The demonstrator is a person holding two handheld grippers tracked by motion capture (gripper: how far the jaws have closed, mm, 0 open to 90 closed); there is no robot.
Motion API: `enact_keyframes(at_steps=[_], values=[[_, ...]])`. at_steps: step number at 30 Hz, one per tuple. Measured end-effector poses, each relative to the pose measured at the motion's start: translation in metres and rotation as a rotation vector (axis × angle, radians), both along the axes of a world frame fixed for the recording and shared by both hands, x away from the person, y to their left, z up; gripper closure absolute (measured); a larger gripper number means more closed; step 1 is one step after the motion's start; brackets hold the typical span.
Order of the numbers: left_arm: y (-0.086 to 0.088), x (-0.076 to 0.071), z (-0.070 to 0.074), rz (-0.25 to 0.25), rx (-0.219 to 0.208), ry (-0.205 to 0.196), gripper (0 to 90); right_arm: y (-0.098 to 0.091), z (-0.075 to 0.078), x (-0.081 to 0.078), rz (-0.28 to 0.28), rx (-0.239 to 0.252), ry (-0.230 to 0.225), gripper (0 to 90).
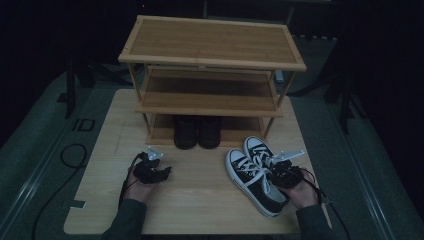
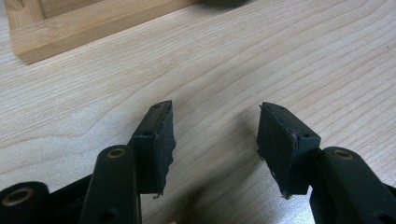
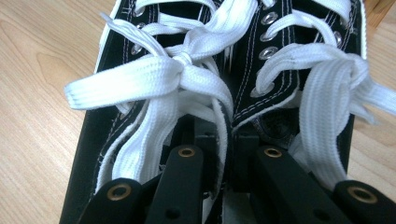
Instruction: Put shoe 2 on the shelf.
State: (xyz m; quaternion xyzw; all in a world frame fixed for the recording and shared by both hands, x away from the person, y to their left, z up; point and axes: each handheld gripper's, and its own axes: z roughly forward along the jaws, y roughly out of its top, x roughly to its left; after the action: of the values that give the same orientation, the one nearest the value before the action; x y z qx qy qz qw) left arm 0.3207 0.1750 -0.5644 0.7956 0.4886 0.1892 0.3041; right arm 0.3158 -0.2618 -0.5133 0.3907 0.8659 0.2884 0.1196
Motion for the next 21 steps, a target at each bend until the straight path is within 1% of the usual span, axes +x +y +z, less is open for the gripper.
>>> enact_keyframes(at_steps=[6,9,10,15,20,21], values=[[0.0,0.0,0.0,0.0,0.0,0.0,46.6,0.0,0.002,0.0,0.005,0.01,-0.027,85.5],[0.0,0.0,0.0,0.0,0.0,0.0,46.6,0.0,0.005,-0.001,0.009,0.009,-0.025,85.5],[0.0,0.0,0.0,0.0,0.0,0.0,46.6,0.0,0.009,0.0,0.026,0.011,-0.025,85.4],[0.0,0.0,0.0,-0.001,0.0,0.0,46.6,-0.001,0.019,0.0,0.054,0.016,-0.027,85.3],[0.0,0.0,0.0,-0.001,0.0,0.0,46.7,0.001,0.031,0.001,0.086,-0.006,-0.036,85.3],[0.0,0.0,0.0,-0.001,0.0,0.0,46.6,0.001,0.031,0.001,0.086,-0.006,-0.036,85.3]])
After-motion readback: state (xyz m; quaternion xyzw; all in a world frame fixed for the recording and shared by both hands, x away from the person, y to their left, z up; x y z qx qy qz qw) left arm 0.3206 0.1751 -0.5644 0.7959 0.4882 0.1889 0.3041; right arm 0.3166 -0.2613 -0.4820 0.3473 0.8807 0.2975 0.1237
